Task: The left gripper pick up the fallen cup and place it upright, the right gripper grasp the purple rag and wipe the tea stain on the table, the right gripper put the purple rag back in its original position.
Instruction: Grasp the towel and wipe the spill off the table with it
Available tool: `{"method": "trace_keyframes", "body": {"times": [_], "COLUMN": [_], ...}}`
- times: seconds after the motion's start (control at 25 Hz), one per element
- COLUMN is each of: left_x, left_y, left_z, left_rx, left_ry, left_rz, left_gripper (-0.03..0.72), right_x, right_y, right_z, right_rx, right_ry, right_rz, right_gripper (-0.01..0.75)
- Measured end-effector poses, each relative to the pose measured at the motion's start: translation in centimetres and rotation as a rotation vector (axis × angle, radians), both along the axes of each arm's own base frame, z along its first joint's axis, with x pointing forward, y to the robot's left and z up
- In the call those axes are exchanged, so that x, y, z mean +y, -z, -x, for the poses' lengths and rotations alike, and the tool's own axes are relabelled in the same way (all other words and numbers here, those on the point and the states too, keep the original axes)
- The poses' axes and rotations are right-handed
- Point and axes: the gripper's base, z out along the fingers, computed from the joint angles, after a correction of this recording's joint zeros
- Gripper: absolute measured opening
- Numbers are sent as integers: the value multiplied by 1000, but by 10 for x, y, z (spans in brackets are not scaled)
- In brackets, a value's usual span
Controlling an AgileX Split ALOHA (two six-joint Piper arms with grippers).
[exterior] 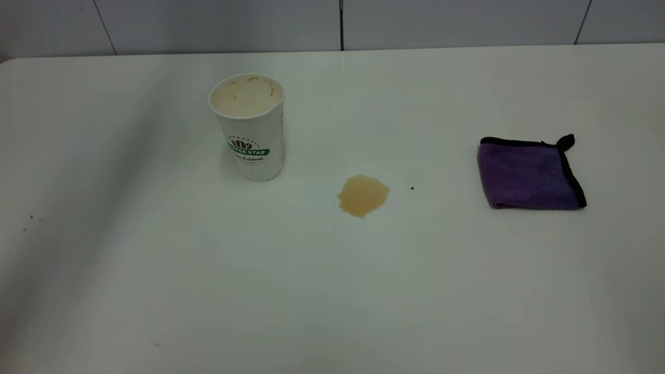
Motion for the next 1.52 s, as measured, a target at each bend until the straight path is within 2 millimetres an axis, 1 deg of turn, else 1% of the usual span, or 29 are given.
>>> {"method": "trace_keyframes", "body": {"times": [0.08, 0.2, 0.32, 0.4, 0.44, 0.52, 0.6, 0.64, 0.68, 0.76, 0.8, 0.96, 1.12, 1.2, 1.36, 1.48, 1.52], "left_x": [1, 7, 17, 23, 27, 34, 42, 46, 50, 59, 64, 83, 96, 103, 115, 122, 124], "left_y": [-29, -84, -139, -165, -175, -188, -192, -188, -190, -179, -177, -147, -103, -76, -32, -7, -2], "left_z": [9, 30, 58, 79, 91, 114, 142, 153, 167, 192, 206, 255, 300, 321, 363, 387, 393], "left_rx": [-52, -155, -266, -310, -321, -322, -299, -274, -269, -225, -220, -142, -30, 39, 119, 132, 117], "left_ry": [-11, -35, -67, -76, -78, -80, -76, -70, -69, -67, -67, -72, -64, -60, -55, -72, -79], "left_rz": [21, 53, 81, 96, 101, 100, 89, 76, 69, 36, 20, -51, -96, -118, -145, -145, -138], "left_gripper": [512, 514, 513, 513, 513, 513, 513, 513, 513, 513, 513, 513, 513, 513, 513, 513, 513], "right_x": [0, 0, 0, 0, 0, 0, 0, 0, 0, 0, 0, 0, 0, 0, 0, 0, 0], "right_y": [0, 0, 0, 0, 0, 0, 0, 0, 0, 0, 0, 0, 0, 0, 0, 0, 0], "right_z": [0, 0, 0, 0, 0, 0, 0, 0, 0, 0, 0, 0, 0, 0, 0, 0, 0], "right_rx": [0, 0, 0, 0, 0, 0, 0, 0, 0, 0, 0, 0, 0, 0, 0, 0, 0], "right_ry": [0, 0, 0, 0, 0, 0, 0, 0, 0, 0, 0, 0, 0, 0, 0, 0, 0], "right_rz": [0, 0, 0, 0, 0, 0, 0, 0, 0, 0, 0, 0, 0, 0, 0, 0, 0], "right_gripper": [480, 480, 480, 480, 480, 480, 480, 480, 480, 480, 480, 480, 480, 480, 480, 480, 480]}}
